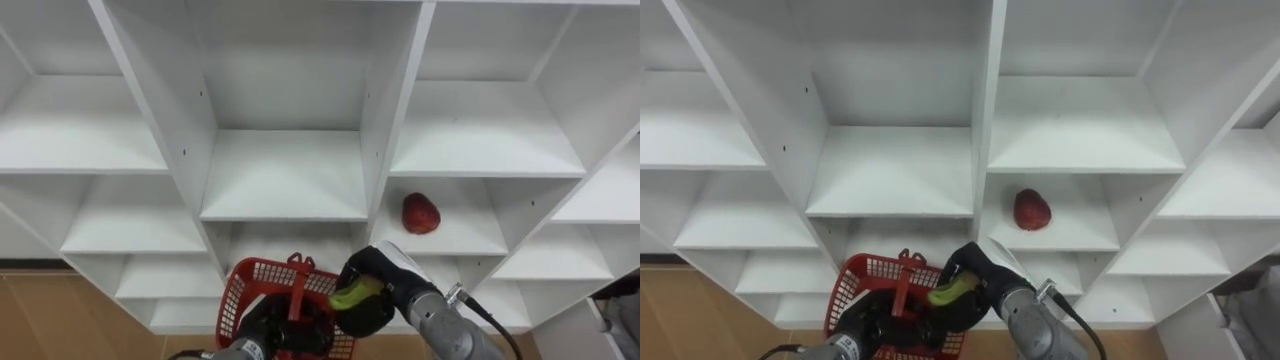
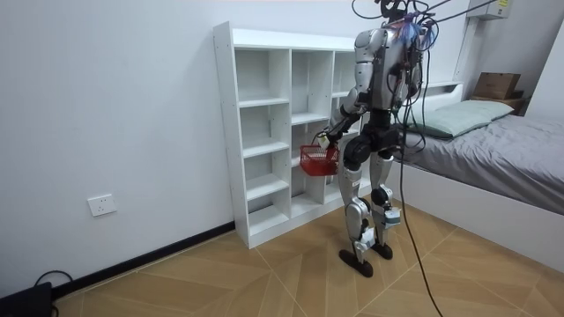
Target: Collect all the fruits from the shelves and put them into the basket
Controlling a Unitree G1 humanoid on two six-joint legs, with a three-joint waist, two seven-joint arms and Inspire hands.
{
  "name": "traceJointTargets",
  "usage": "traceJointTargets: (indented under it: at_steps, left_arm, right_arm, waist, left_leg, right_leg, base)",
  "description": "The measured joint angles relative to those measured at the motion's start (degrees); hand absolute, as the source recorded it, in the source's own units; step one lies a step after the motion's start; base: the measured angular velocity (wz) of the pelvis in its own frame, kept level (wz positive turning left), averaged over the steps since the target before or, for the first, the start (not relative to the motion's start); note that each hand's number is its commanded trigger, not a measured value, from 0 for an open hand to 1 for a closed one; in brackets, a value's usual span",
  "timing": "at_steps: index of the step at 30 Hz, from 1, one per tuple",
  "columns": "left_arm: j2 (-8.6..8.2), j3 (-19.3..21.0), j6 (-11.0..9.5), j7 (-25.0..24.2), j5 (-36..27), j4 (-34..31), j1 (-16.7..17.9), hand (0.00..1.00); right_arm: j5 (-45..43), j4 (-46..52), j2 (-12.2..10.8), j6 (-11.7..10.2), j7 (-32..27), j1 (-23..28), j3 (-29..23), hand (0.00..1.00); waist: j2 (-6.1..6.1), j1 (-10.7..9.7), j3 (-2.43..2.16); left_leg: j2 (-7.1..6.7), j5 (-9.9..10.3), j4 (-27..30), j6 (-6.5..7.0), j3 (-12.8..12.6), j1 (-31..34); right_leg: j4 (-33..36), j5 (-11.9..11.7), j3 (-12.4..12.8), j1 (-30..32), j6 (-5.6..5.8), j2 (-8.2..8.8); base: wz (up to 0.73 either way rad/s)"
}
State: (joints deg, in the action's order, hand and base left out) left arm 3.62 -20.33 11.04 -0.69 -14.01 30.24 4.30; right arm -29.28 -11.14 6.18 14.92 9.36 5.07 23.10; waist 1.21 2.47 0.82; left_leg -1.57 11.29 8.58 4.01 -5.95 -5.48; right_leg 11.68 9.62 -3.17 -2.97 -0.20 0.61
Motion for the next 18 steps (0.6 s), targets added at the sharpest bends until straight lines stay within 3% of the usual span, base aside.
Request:
traceJointTargets:
  at_steps: [13,18]
  left_arm:
    - [-0.17,-0.2,0.0,-1.5,0.1,-0.8,0.0,1.00]
    - [-0.16,-0.2,-0.6,-2.4,0.1,-1.1,0.0,1.00]
  right_arm:
    - [-0.3,-0.3,0.1,-0.1,-1.3,0.0,-0.2,1.00]
    - [-0.4,-2.3,-0.1,-1.2,-1.2,-0.1,-0.2,1.00]
  waist:
    - [-0.50,0.7,-0.11]
    - [-0.95,0.8,-0.20]
  left_leg:
    - [-0.08,0.0,0.6,0.01,0.8,0.8]
    - [-0.10,0.0,0.6,0.00,1.3,0.9]
  right_leg:
    - [-0.1,0.0,-0.9,0.1,0.00,0.15]
    - [-0.1,0.0,-1.5,0.0,0.00,0.22]
  base:
    - [0.03]
    - [0.05]
